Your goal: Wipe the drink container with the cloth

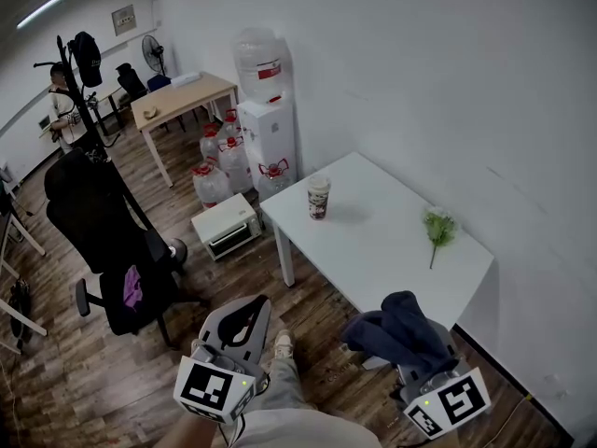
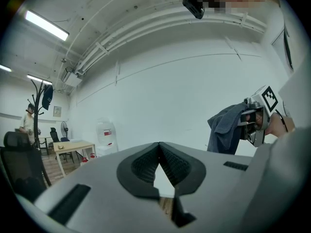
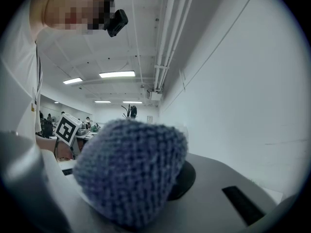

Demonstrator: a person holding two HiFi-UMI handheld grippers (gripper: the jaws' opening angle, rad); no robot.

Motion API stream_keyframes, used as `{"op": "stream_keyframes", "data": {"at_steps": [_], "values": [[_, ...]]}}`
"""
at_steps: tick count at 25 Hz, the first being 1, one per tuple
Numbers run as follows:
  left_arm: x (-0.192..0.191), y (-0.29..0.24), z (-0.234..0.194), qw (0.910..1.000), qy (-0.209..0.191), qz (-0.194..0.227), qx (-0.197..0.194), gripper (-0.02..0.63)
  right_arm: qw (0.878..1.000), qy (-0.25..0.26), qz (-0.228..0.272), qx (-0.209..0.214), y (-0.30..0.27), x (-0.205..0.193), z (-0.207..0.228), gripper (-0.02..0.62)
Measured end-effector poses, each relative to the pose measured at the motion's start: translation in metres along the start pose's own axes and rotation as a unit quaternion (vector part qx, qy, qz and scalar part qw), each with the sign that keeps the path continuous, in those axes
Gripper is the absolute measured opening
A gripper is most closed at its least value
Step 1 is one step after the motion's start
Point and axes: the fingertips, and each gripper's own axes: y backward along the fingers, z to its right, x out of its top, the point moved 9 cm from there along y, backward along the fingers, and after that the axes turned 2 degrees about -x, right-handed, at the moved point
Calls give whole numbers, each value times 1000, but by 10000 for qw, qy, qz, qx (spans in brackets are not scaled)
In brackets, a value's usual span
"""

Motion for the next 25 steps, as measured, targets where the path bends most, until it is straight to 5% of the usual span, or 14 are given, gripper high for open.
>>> {"op": "stream_keyframes", "data": {"at_steps": [8, 9, 11, 25], "values": [[-10, -25, -15, 9997, 82, 248, -26, 21, 9999, -54, -124, -43, -26, -15, 15, 38], [-11, -29, -18, 9996, 61, 266, -39, 46, 9999, -65, -141, -36, -30, -16, 17, 38], [-15, -38, -24, 9998, -7, 201, -75, 218, 9998, -79, -179, -22, -40, -18, 20, 38], [-37, -126, -92, 9991, 29, -146, -409, 236, 9985, -246, -484, -121, -143, -32, 60, 38]]}}
